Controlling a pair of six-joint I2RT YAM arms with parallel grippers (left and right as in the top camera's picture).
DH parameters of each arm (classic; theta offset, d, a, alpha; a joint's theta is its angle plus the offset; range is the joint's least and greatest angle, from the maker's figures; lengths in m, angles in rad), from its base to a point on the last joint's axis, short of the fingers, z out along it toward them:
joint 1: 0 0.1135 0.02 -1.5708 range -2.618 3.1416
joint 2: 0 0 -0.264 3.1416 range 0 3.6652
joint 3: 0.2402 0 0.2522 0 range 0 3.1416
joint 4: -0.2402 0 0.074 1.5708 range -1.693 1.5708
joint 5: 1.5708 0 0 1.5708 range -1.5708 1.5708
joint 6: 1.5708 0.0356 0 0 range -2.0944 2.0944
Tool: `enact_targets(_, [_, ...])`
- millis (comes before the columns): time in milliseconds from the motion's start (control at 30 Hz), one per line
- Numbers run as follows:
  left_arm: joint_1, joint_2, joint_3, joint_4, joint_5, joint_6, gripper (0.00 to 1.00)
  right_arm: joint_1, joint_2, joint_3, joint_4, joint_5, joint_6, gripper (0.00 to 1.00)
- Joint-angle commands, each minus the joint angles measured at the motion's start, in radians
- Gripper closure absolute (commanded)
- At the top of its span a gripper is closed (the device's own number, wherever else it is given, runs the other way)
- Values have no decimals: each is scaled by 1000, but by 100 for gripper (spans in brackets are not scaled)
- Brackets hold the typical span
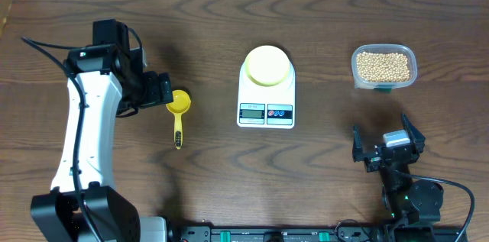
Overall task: Scoop item into bowl and weigh 50g on scale
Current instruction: 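Lower the open left gripper toward the yellow scoop's bowl rim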
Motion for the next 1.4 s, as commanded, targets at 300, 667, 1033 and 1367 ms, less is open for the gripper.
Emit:
enact_targets(300, [-1, 33, 11, 9, 6, 16, 2, 8, -9, -2, -4, 5, -6, 1])
enact_targets(667, [-1, 33, 11, 10, 6, 16, 2, 8, -9, -2, -4, 5, -6, 1])
enact_targets(1033, [-1, 33, 11, 14, 6, 17, 2, 8, -9, -2, -4, 5, -6, 1])
enact_targets(1367, [-1, 33, 11, 22, 6, 17, 2, 8, -9, -2, -4, 5, -6, 1])
